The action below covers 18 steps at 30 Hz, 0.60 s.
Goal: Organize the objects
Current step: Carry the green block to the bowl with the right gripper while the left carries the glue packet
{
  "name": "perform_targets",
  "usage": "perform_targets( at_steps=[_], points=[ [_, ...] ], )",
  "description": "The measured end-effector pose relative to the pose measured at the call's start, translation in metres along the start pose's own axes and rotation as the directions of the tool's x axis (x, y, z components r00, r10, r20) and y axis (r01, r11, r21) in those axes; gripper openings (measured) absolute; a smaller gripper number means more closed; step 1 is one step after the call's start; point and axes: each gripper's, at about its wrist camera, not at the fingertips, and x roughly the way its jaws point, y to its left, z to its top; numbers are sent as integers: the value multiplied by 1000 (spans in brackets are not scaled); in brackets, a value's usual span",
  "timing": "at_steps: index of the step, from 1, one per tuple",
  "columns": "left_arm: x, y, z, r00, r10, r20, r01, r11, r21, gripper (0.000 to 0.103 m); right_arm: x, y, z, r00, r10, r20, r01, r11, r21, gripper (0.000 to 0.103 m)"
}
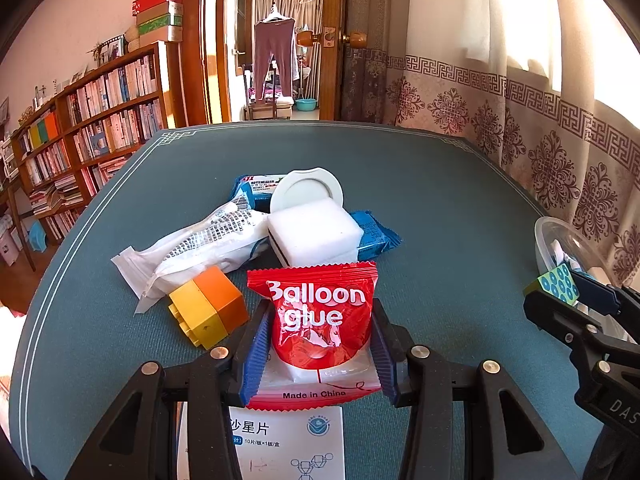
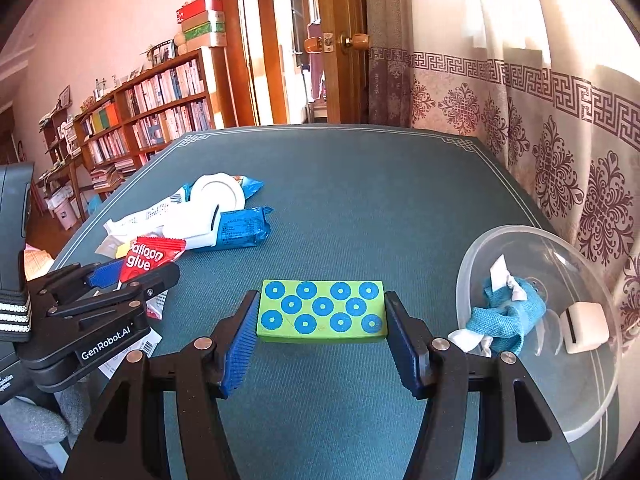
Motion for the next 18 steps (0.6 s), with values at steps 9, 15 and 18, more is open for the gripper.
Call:
perform_targets(
  at_steps=[9,15,18],
  points=[
    [0,-5,-2,1000,7,-3,-7,1000,14,49,-26,-36,-5,995,-88,49,84,994,76,61],
    [-2,-12,-3,1000,3,-1,-3,999,34,49,-33,-68,-15,987,-156,31,150,978,143,61],
    [-3,-17,-4,1000,-3,-2,3,999,45,49,-38,-83,-19,981,-191,27,184,968,173,61]
  ],
)
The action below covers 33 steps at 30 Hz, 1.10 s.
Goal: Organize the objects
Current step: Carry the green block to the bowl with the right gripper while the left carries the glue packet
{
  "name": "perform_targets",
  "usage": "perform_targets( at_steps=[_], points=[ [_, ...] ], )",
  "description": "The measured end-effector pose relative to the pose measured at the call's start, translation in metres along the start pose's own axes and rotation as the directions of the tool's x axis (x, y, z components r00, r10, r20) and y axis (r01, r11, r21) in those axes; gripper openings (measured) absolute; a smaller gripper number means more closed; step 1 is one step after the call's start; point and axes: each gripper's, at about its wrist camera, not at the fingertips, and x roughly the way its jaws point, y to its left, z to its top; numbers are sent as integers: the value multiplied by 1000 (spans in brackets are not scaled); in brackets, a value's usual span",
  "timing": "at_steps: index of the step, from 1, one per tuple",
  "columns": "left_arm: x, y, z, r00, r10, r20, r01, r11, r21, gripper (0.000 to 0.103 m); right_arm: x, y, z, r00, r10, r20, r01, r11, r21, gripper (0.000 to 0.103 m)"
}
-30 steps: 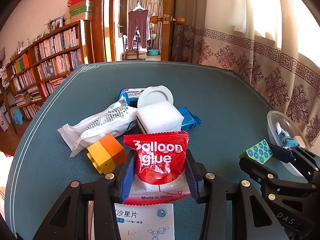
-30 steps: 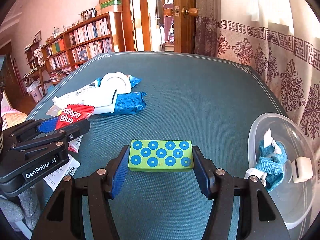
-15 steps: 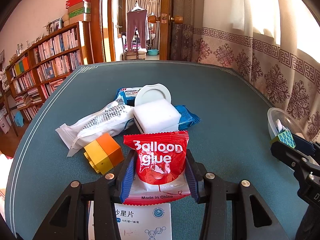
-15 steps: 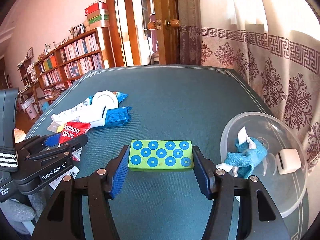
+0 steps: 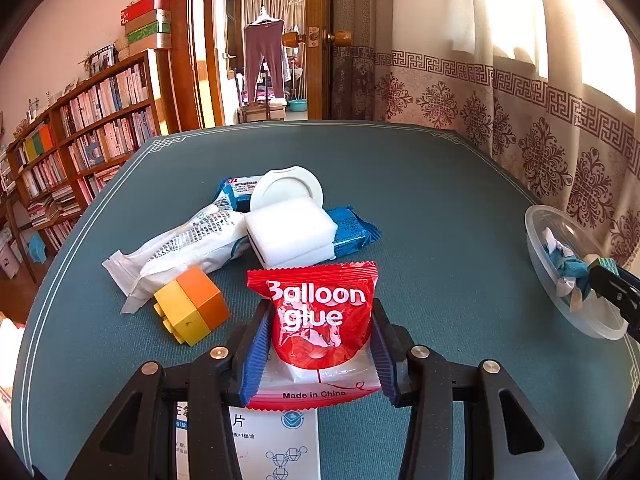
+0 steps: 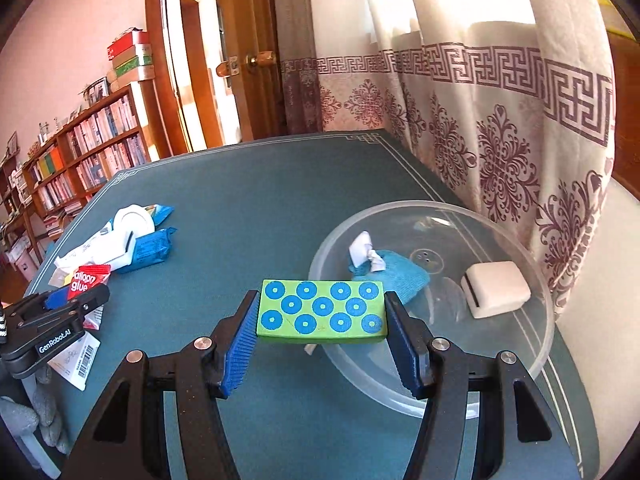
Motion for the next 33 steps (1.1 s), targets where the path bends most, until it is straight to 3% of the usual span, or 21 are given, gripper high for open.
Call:
perform_targets(
  at_steps=[14,17,20,28,33],
  points=[
    [-1,-19,0,999,-34,-25,35,999,31,49,6,-56,-9,991,-125,-40,128,986,104,62],
    [-1,-26,-1,999,-41,-30,42,998,44,49,6,-65,-11,988,-150,-43,154,981,119,71],
    [-2,-32,-1,998,-51,-34,53,997,54,49,6,-73,-14,987,-152,-48,158,979,133,71],
    [-4,-61,2,990,-128,-58,133,987,88,49,5,-77,-20,987,-156,-42,161,978,132,71],
    [-12,-94,2,970,-232,-69,241,959,150,49,2,-84,-22,986,-160,-36,164,976,144,71]
  ],
)
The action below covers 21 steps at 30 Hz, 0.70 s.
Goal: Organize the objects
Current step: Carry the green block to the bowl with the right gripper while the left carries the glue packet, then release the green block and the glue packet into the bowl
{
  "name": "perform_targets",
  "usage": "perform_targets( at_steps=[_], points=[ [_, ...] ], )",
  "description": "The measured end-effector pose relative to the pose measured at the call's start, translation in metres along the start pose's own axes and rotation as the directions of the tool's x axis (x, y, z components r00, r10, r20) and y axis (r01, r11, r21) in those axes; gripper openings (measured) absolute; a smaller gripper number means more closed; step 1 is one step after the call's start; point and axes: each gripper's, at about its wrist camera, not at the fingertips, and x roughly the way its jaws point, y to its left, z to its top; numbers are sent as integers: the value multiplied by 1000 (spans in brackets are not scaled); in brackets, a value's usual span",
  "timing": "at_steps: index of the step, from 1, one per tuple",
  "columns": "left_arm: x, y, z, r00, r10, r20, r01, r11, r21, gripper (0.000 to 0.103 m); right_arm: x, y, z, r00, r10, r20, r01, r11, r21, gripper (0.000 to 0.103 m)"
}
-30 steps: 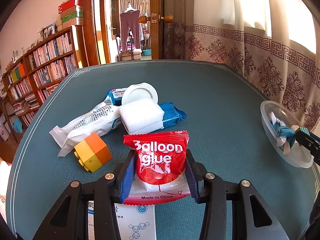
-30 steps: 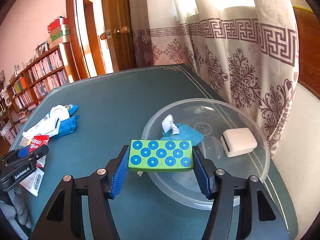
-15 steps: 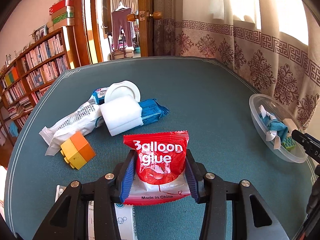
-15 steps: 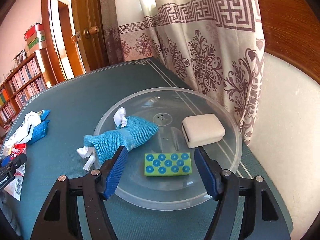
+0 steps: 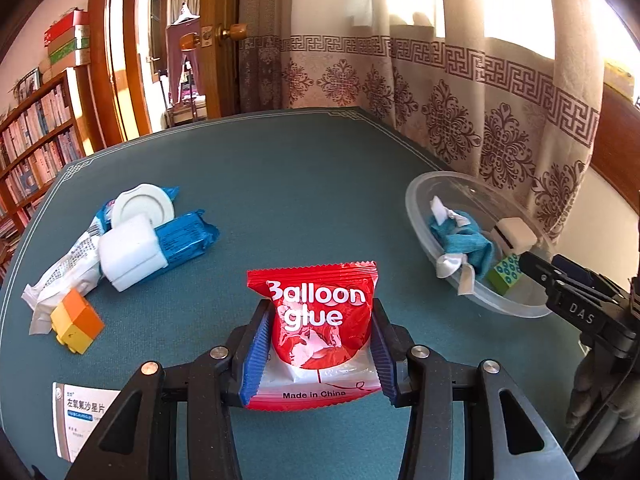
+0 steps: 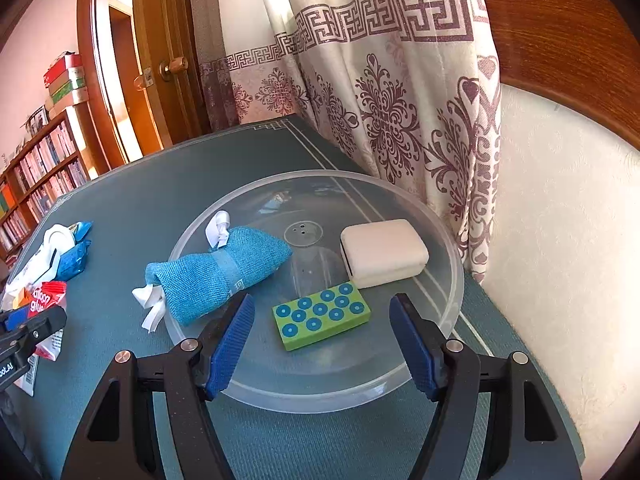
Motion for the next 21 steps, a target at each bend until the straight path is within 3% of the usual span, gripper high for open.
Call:
perform_targets(
  at_steps=[6,10,21],
  points=[
    [-3,-47,6,990,-139,-2,138,984,114,49,-1,-10,1,1000,2,4,-2,1000,27,71],
    [1,-70,12,985,-172,-21,173,973,154,49,-2,-14,1,1000,0,10,0,999,33,71],
    [26,-93,30,957,-276,-90,285,951,116,49,1,-34,2,1000,-8,13,8,998,67,71]
  ],
)
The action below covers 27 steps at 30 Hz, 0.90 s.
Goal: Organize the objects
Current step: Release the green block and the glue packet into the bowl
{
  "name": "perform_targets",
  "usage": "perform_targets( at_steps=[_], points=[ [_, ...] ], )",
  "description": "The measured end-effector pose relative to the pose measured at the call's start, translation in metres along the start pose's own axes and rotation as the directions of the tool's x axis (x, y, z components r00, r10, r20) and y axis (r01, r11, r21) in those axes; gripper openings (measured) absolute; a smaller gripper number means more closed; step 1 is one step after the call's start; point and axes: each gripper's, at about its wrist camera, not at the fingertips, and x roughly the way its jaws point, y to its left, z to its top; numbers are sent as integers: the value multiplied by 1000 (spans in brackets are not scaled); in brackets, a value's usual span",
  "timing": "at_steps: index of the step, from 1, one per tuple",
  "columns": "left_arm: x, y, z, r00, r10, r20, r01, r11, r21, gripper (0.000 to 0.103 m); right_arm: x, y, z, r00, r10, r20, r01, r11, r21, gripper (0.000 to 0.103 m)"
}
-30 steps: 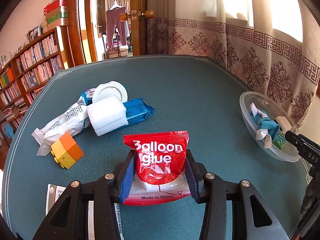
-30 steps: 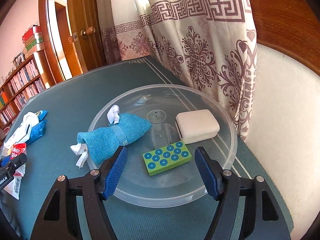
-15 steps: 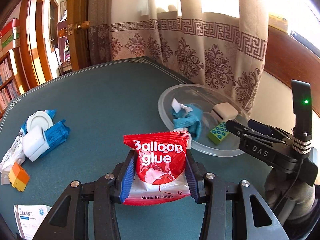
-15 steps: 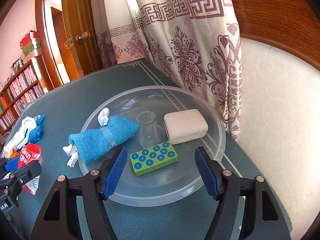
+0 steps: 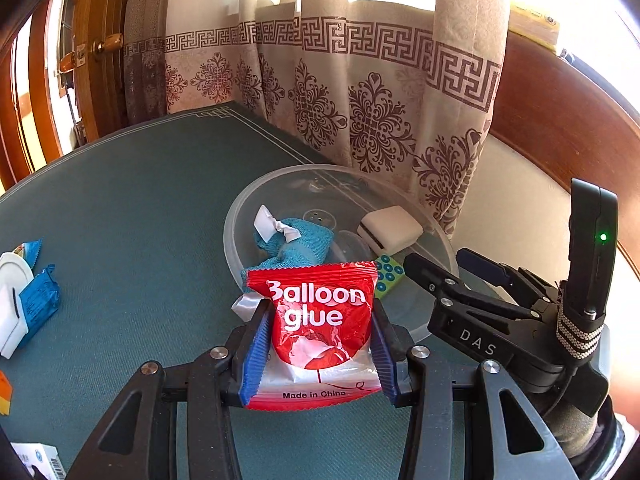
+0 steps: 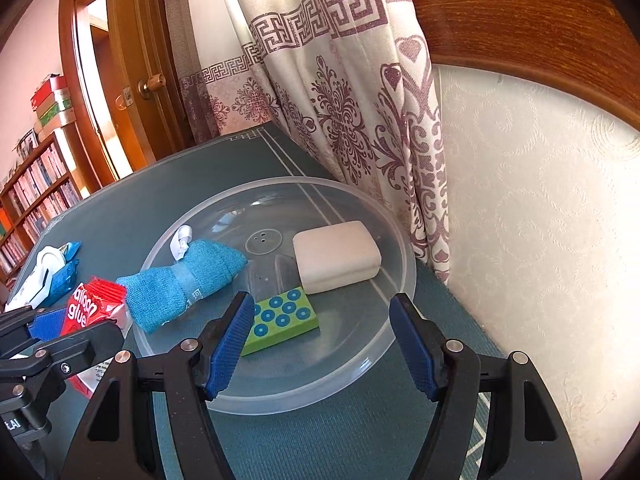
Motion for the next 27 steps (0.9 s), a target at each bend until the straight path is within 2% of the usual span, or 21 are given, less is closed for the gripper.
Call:
perform_targets(
  at_steps=[7,12,27],
  points=[
    [20,-5,10,998,-34,-44,34,999,-5,49,4,-2,0,1000,-5,-1,5,1000,-3,71],
    [32,-5,16,998,-29,-56,29,1000,0,49,6,-5,0,1000,-8,-3,8,1000,1,71],
    [70,6,35,998,-22,-54,22,1000,-13,49,16,-7,1,1000,-24,4,24,1000,-6,71]
  ],
)
